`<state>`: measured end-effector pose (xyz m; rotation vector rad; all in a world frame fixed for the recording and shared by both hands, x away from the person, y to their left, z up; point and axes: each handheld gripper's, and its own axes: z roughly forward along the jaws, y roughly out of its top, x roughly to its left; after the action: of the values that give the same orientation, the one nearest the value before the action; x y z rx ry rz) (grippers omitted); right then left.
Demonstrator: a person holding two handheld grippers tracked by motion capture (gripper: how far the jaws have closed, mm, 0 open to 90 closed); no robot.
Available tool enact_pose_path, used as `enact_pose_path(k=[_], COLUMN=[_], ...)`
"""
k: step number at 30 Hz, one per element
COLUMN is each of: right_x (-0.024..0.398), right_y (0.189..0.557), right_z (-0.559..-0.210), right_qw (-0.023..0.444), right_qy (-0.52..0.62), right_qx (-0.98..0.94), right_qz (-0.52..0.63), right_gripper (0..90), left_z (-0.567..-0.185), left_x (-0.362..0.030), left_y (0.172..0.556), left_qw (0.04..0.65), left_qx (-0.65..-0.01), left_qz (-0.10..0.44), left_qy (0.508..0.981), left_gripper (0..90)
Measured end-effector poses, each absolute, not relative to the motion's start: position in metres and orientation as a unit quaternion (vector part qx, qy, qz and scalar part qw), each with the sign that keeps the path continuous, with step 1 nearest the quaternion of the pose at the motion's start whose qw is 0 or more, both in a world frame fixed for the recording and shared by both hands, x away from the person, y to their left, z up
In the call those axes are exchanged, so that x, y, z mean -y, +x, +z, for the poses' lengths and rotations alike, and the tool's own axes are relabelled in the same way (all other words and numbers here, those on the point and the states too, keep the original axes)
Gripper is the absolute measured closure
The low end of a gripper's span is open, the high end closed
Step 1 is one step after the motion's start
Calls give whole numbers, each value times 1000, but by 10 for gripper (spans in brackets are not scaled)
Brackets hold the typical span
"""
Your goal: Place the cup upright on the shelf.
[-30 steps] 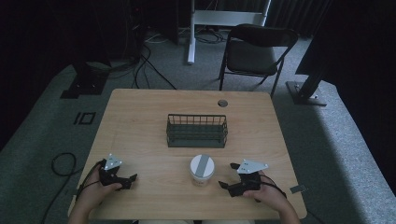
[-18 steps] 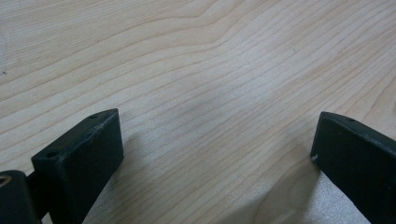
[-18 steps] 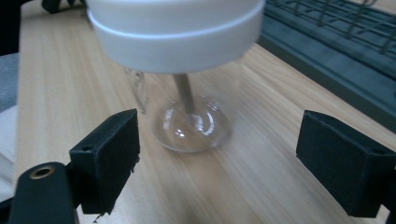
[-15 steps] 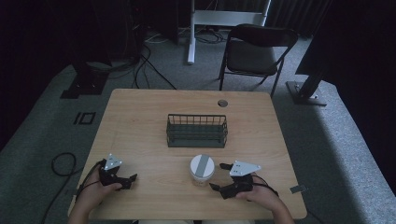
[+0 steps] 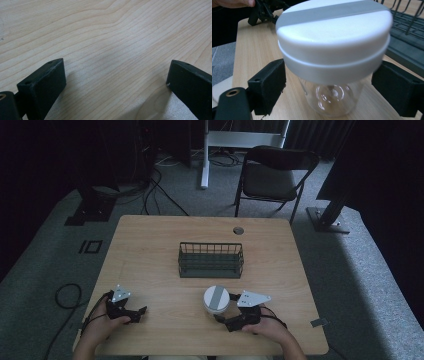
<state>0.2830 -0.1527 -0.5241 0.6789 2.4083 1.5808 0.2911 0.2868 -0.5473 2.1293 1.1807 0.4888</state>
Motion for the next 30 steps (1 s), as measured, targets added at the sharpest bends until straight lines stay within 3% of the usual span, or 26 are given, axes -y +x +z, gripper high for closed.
enact_pose_path(k=[25, 30], right_x=[137, 134], right_y=[292, 292], right_z=[-530, -532], right_qw=[92, 122], right_qy=[228, 211], right_qx=[-802, -806], right_qz=[544, 540], right_gripper=[117, 179], left_z=[-547, -547], left_x=[-287, -287], left_y=[291, 291], left_qw=[323, 323], left_qx=[-450, -450], left_qz=[187, 187], left_qy=[812, 812], left_gripper=[28, 28])
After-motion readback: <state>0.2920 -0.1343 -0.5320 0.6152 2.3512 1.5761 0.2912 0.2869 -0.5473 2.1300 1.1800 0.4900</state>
